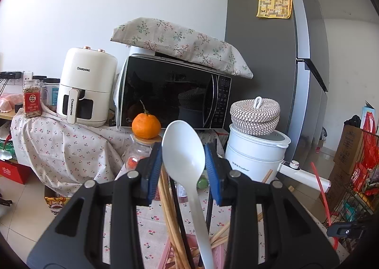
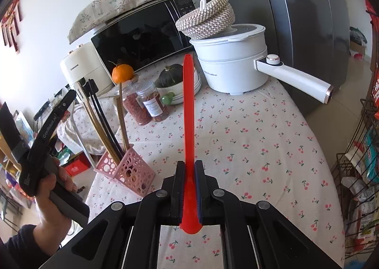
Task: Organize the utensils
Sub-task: 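Carry both spoons above the pink basket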
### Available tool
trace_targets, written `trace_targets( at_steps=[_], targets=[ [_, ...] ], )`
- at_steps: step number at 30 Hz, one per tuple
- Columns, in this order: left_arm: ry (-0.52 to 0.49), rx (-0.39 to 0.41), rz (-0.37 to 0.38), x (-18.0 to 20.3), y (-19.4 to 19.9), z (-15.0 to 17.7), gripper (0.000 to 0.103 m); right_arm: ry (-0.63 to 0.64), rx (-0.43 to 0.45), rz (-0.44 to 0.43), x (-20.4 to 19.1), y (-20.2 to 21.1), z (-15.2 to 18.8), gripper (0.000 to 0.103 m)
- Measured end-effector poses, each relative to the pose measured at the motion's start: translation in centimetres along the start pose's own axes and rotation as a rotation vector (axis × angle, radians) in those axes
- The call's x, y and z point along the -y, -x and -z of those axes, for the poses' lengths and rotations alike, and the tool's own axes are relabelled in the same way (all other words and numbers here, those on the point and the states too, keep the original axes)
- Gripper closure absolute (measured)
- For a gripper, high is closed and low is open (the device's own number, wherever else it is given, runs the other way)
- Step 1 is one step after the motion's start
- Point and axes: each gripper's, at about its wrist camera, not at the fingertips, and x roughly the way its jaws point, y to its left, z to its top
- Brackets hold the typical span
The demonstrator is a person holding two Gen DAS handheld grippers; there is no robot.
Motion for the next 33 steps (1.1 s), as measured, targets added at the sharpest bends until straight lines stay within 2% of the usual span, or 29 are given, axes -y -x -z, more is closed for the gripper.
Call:
trace_targets(
  at_steps=[4, 9, 13, 17, 19, 22, 27, 30, 33],
  targets=[
    [-0.086, 0.012, -0.008, 0.9, -0.5, 1.9, 0.065, 0.003, 0.048, 0.002, -0.4, 0.0, -0.2, 0.095],
    [-0.090, -0.066, -0.003, 0.8, -0.7, 3.7, 0.065, 0.035, 0.071, -0.009, -1.1, 0.0, -0.2, 0.095],
    [-0.076, -0.119, 0.013, 0.5, 0.2, 3.2, 0.062, 0.059, 0.063, -0.027, -1.9, 0.1, -0.1, 0.095],
    [-0.057, -0.169, 0.015, -0.1, 1.3, 1.8, 0.052, 0.077, 0.034, -0.062, -2.9, 0.3, 0.2, 0.095],
    [-0.048, -0.201, 0.017, -0.5, 1.9, 0.9, 0.048, 0.087, 0.046, -0.078, -3.5, 0.7, 0.3, 0.095],
    [-0.044, -0.287, 0.025, -1.4, 2.7, -0.3, 0.039, 0.096, 0.127, -0.102, -4.5, 1.6, 0.0, 0.095],
    [0.004, -0.439, 0.040, -3.6, 3.7, -1.8, 0.038, 0.074, 0.282, -0.182, -7.9, 2.6, -0.5, 0.095],
    [0.063, -0.495, 0.060, -5.5, 4.1, -1.9, 0.038, 0.101, 0.329, -0.161, -10.7, 1.2, 0.3, 0.095],
    [0.078, -0.535, 0.056, -6.9, 4.1, -1.0, 0.038, 0.133, 0.380, -0.089, -13.3, -1.1, 1.5, 0.095]
  ],
)
